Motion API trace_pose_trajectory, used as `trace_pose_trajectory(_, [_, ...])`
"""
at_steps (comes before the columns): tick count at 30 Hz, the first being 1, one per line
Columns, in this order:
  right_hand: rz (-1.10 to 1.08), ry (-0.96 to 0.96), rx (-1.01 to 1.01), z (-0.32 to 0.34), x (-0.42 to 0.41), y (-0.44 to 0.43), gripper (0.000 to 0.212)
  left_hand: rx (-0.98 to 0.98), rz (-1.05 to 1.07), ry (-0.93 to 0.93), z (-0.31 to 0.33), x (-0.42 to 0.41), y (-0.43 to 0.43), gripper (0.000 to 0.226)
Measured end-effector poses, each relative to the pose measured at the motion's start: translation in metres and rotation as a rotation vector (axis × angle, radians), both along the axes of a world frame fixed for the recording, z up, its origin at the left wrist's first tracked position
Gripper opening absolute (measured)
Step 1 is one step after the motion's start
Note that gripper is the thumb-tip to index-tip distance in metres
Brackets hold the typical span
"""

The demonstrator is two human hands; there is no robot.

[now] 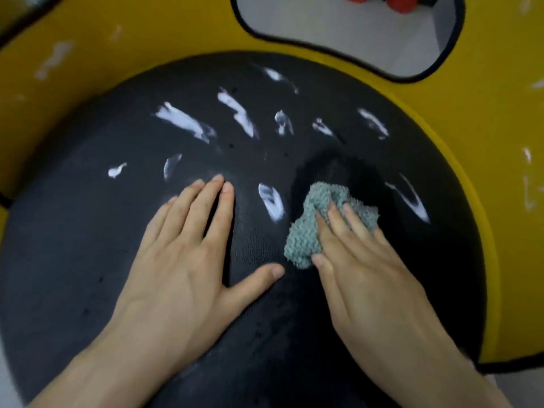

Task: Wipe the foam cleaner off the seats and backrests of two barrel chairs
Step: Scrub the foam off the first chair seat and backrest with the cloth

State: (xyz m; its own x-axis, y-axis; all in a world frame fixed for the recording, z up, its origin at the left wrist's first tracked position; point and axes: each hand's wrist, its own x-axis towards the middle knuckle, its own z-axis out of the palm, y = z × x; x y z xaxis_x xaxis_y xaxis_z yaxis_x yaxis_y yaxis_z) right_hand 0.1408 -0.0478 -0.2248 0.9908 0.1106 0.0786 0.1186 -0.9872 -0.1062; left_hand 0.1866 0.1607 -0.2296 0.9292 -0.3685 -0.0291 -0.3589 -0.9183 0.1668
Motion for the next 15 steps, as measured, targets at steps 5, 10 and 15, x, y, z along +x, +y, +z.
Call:
trace_pose_trajectory(5, [-0.018, 0.089, 0.088, 0.0011, 0.0041, -0.0012, 0.056, 0.000, 0.010, -0.003, -0.0006, -0.0015, 0.0006, 0.107])
trace_pose_trajectory(10, [-0.010, 0.113, 0.102, 0.0020, 0.0052, -0.0025, 0.059, -0.024, 0.014, -0.010, -0.0007, -0.0023, 0.0000, 0.107])
trace_pose_trajectory(15, [-0.018, 0.147, 0.101, 0.0055, 0.0077, -0.0050, 0.062, -0.031, 0.010, -0.014, -0.0009, -0.0024, 0.0006, 0.108])
